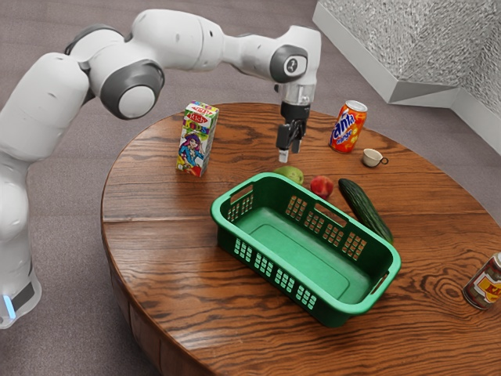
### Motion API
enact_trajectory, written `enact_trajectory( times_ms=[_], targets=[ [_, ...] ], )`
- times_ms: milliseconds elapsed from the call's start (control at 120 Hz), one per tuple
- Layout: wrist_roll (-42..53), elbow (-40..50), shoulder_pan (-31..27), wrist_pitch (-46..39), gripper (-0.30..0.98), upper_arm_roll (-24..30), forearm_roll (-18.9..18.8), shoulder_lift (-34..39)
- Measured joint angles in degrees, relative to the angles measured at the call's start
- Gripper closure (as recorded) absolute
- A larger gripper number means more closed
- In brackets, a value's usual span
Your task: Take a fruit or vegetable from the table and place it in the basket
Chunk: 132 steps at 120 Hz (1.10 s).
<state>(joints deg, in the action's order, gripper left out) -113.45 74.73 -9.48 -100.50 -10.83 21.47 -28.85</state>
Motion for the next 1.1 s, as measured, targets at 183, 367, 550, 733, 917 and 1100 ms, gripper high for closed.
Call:
enact_trajectory(
  times_ms=[183,367,550,733,917,1100],
  targets=[
    [-0.16,2.71,0.57,-1.41,0.0,0.2,-0.2,4.08],
    [-0.28,10.16,0.39,-4.9,0.0,1.95,-0.46,8.33],
    [-0.38,13.23,0.54,-8.17,0.0,3.46,-0.41,9.71],
    [-0.44,13.53,0.83,-10.15,0.0,3.77,-0.14,8.94],
    [-0.49,15.72,0.87,-12.34,0.0,4.27,0.15,8.4],
    [-0.5,15.97,0.96,-13.49,0.0,4.33,0.68,8.05]
  ],
)
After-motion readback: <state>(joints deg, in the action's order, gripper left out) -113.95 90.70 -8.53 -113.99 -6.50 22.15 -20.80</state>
